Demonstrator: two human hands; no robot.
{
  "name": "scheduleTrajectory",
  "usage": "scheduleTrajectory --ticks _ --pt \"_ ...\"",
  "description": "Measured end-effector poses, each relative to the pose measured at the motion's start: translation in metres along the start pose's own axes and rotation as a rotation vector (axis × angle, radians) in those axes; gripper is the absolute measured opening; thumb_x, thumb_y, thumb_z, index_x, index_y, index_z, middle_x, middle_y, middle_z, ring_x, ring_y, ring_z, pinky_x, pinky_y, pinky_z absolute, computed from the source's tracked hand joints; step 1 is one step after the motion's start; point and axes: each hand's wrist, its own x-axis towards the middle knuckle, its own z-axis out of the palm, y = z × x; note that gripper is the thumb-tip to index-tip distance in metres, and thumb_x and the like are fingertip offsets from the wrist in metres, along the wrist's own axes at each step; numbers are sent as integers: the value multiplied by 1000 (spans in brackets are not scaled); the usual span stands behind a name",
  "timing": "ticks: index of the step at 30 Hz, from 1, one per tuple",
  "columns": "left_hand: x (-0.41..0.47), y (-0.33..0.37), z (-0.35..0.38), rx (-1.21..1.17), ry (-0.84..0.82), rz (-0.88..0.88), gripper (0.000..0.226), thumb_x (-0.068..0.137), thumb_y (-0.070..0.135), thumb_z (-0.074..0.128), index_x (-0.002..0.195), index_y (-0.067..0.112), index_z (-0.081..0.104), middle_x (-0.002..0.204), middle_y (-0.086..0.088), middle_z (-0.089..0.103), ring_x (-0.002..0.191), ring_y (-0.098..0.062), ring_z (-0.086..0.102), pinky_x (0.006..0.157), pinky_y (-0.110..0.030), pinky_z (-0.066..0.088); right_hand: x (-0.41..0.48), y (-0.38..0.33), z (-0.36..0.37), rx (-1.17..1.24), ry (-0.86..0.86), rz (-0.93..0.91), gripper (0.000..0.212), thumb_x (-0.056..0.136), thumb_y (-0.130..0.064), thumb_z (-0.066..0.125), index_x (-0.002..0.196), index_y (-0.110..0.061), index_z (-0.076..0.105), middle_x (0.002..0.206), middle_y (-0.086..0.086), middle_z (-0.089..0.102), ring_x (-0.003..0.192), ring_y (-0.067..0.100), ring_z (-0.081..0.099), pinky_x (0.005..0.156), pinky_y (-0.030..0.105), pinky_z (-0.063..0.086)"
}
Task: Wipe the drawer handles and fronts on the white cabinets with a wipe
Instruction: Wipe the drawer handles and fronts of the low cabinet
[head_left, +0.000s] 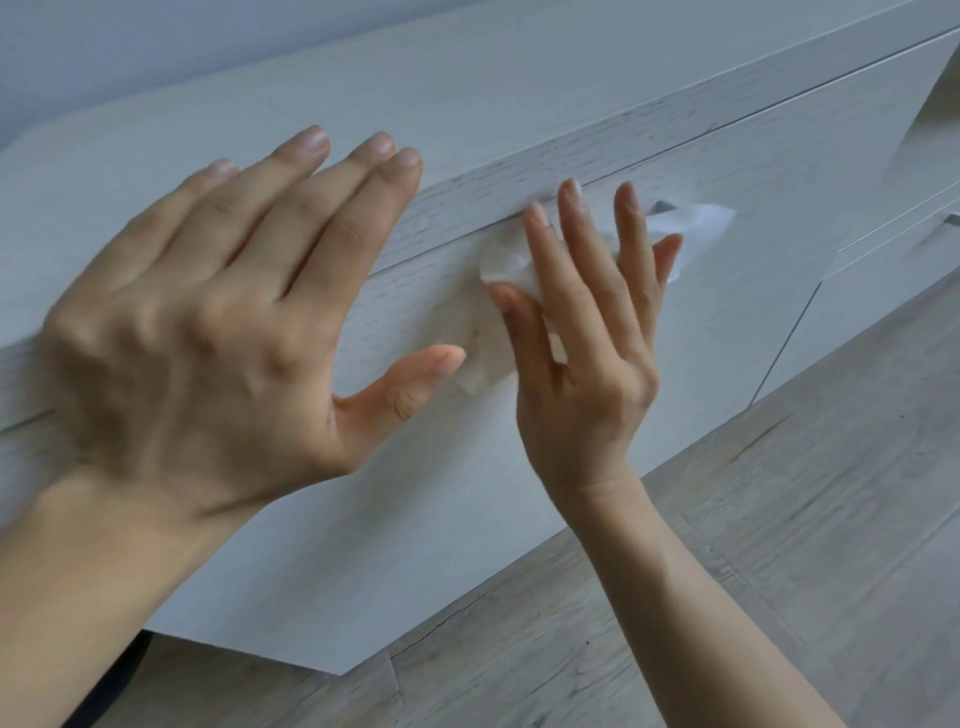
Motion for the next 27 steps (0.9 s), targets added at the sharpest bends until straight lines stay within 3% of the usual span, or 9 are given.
scheduleTrajectory --ticks 2,5,9,13,18,22,27 --pt "0 0 -1 1 0 -3 68 97 57 26 144 9 37 142 -12 48 130 -34 45 106 -50 32 0 7 -4 30 19 64 36 97 -27 49 121 -1 54 130 12 48 130 29 38 112 55 24" --pt "0 1 -1 7 2 -6 68 97 57 26 143 8 38 142 -12 48 130 -34 46 106 -49 32 -1 8 -5 85 42 163 38 98 -25 47 117 5 59 130 28 50 132 41 35 110 63 26" --pt "0 1 0 15 1 0 68 97 58 28 144 9 36 142 -11 48 130 -34 45 106 -49 32 -2 -1 -1 45 -8 104 33 95 -24 53 119 -1 57 130 15 48 130 29 34 113 53 22" --pt "0 -1 1 1 1 4 69 97 57 28 144 8 37 142 -12 48 131 -34 44 107 -50 31 -1 13 -7 35 5 64 40 93 -29 56 120 0 53 129 16 47 129 25 37 113 48 28" --pt "0 0 -1 33 9 15 68 97 57 28 144 9 37 143 -11 47 130 -33 45 105 -49 33 -3 7 -3 17 -22 -27 32 96 -23 55 120 -2 53 127 11 50 127 19 42 114 40 28" --pt "0 0 0 11 11 13 67 97 56 29 144 9 37 142 -12 47 130 -34 45 103 -52 34 4 17 -9 5 21 49 48 91 -38 59 120 -1 51 128 13 50 128 22 41 114 42 29" --pt "0 -1 0 25 14 29 68 96 56 29 145 9 35 142 -13 48 129 -34 45 103 -52 34 1 6 -3 -16 -19 -32 39 96 -32 55 121 -2 52 128 10 52 128 17 43 114 39 28"
